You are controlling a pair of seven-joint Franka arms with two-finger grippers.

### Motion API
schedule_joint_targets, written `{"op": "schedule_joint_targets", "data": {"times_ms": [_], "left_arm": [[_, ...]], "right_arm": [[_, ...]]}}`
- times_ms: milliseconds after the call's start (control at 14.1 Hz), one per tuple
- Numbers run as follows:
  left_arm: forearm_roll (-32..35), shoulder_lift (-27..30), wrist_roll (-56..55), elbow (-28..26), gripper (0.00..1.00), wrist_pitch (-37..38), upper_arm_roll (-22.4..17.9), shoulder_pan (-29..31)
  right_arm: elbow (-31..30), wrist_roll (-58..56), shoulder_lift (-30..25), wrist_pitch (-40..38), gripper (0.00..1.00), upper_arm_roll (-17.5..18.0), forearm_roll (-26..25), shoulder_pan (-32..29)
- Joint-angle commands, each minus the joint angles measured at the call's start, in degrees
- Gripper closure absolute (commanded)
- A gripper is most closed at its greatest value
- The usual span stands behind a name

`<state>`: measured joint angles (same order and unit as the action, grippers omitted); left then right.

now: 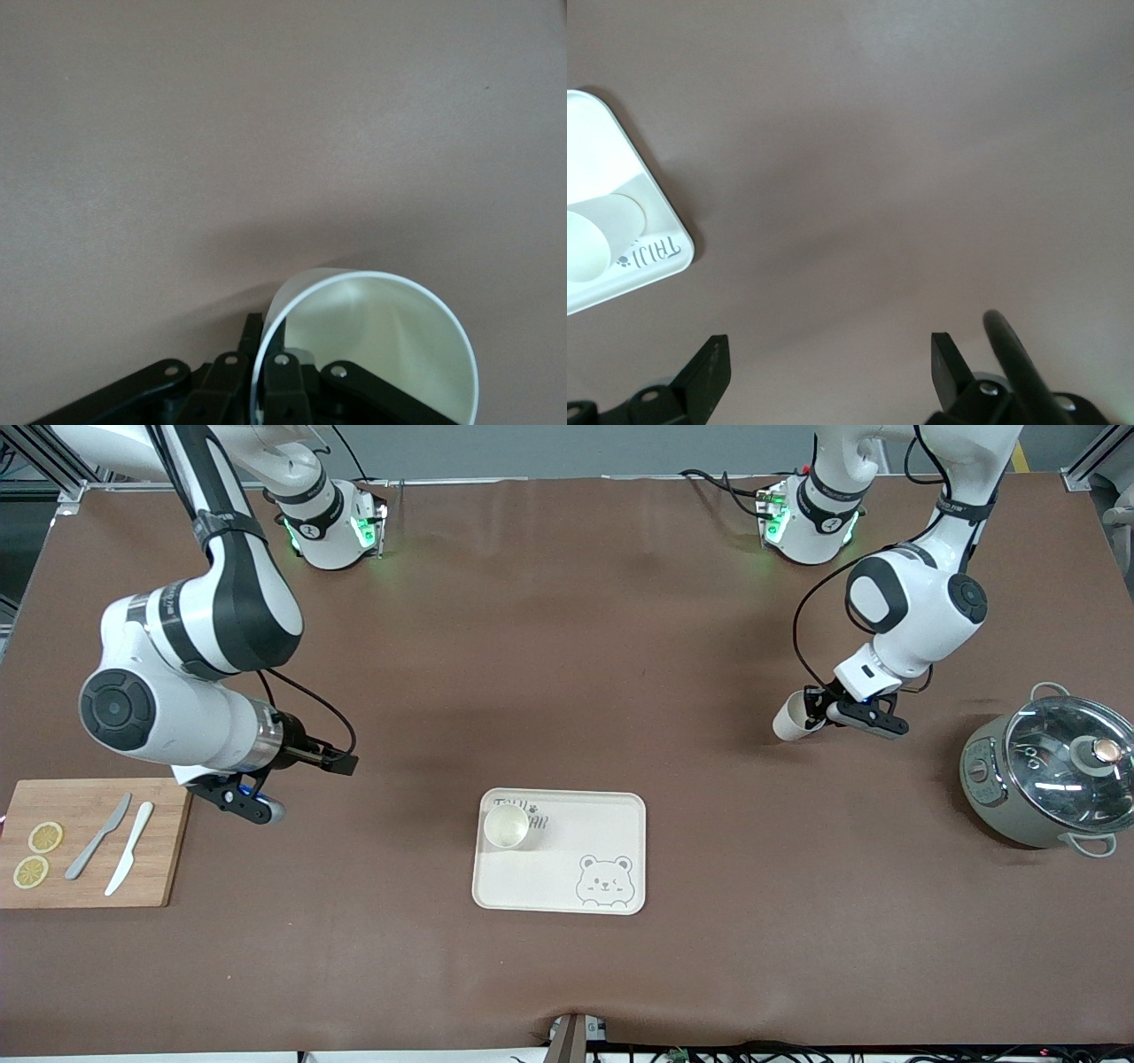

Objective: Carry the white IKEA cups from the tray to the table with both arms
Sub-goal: 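Lower the cup with the left gripper while the right gripper reaches the tray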

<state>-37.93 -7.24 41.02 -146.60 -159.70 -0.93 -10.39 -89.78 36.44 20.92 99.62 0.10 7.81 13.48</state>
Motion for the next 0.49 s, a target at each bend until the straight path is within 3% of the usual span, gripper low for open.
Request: {"op": "schedule_joint_targets", "data": {"times_ms": [0, 424], "left_arm": [[-1.53, -1.46, 3.0, 0.79, 1.0, -1.57, 0.32, -0.16], [-1.01, -4.89, 5.82, 0.7, 1.0, -5.53, 0.14, 0.19]], "right_arm": [[0.22, 5.81, 1.48, 2.76, 0.0, 0.59, 0.98, 1.03], [0.31, 7.76, 4.21, 5.31, 0.0, 1.21, 1.07, 1.64]]}}
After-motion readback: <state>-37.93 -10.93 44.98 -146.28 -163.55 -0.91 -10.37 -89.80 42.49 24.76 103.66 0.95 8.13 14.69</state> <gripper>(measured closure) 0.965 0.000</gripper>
